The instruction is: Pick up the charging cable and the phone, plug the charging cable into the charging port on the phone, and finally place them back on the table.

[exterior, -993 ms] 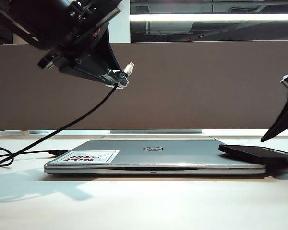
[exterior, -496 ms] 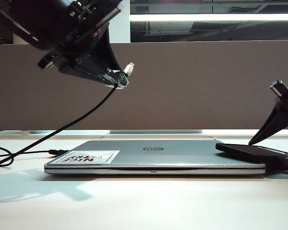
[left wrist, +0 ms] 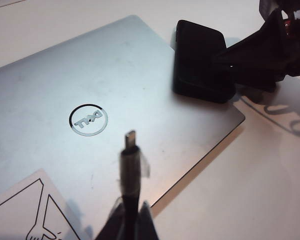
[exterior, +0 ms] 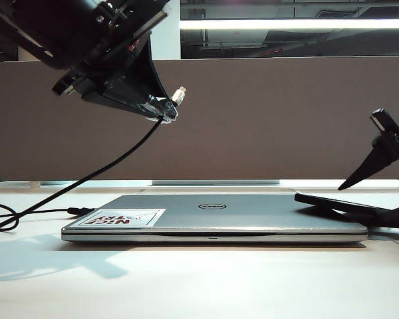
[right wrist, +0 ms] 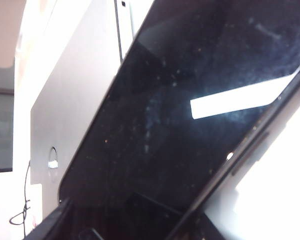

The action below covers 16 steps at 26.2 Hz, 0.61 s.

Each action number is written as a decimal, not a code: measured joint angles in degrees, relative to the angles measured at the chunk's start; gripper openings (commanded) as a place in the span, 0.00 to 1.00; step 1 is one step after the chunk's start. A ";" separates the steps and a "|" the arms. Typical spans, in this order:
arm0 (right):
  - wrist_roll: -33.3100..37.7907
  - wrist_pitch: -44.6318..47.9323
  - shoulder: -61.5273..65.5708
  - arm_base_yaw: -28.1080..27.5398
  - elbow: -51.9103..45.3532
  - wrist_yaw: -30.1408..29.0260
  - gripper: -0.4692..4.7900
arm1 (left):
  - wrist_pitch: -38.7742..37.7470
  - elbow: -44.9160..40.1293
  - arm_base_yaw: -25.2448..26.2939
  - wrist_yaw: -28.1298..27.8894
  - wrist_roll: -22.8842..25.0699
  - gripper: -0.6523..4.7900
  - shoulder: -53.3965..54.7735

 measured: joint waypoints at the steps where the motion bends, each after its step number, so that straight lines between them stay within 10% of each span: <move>1: 0.07 0.37 0.31 0.00 0.11 -0.07 0.67 | 0.00 0.00 0.00 0.00 0.00 0.11 0.00; 5: 0.11 0.68 0.42 0.00 0.11 -0.15 0.66 | 0.00 0.00 0.00 0.00 0.00 0.11 0.00; 9: 0.22 0.70 0.42 0.00 0.11 -0.02 0.09 | 0.00 0.00 0.00 0.00 -0.02 0.11 0.00; 16: 0.11 4.07 0.48 0.07 0.24 -2.45 0.09 | 0.00 0.00 0.00 0.02 -0.02 0.11 0.00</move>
